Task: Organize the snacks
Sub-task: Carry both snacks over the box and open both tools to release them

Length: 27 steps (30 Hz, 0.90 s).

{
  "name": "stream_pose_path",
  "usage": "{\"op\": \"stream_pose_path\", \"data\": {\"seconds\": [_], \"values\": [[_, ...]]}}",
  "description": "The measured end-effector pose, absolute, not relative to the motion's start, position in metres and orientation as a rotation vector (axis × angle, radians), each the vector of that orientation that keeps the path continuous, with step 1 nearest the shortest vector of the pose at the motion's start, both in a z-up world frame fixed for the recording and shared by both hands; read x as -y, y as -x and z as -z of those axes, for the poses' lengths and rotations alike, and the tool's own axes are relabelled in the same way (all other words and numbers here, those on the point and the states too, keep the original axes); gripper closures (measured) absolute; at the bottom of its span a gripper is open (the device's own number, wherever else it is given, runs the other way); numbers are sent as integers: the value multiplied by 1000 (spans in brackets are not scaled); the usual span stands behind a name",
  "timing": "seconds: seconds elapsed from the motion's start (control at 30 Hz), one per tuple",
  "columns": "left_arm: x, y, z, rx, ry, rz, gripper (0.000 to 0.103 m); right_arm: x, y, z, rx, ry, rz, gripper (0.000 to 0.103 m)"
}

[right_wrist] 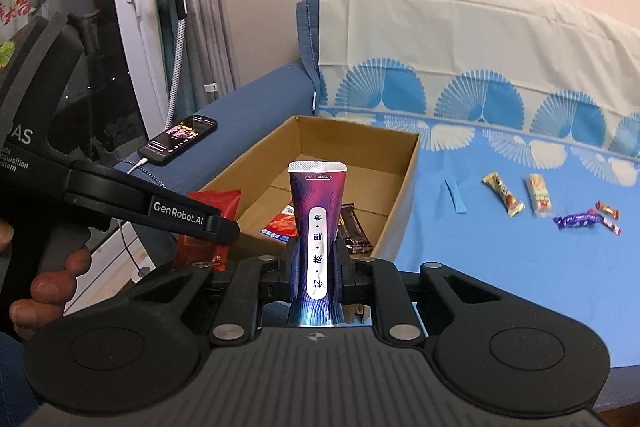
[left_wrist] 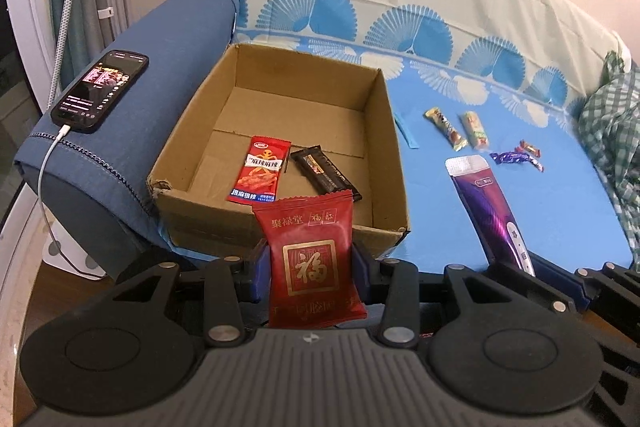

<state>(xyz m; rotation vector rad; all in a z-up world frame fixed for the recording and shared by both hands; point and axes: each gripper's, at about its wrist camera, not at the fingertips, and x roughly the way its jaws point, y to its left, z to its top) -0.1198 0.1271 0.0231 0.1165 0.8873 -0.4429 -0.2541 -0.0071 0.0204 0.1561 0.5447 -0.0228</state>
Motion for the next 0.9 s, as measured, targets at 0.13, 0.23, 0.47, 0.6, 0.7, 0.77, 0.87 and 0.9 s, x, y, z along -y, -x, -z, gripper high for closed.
{"op": "stream_pose_path", "data": {"seconds": [0.13,0.23,0.47,0.6,0.7,0.77,0.87,0.9], "values": [[-131,123,-26,-874,-104,446,57,2,257,-23,-542,-137,22,86],[-133,123,-27,-869,-97,447,57,-1,257,-23,-543,-126,18,86],[-132,122,-26,-871,-98,448,57,1,253,-21,-555,-121,14,86],[-132,121,-25,-877,-99,446,57,1,250,-20,-564,-122,11,86],[-131,120,-23,-883,-100,446,57,1,247,-19,-571,-123,10,86],[-130,118,-22,-887,-100,446,57,1,245,-18,-576,-123,9,86],[-130,116,-20,-895,-100,446,57,0,244,-18,-582,-124,10,86],[-130,115,-19,-898,-100,445,57,0,243,-18,-585,-125,10,86]]}}
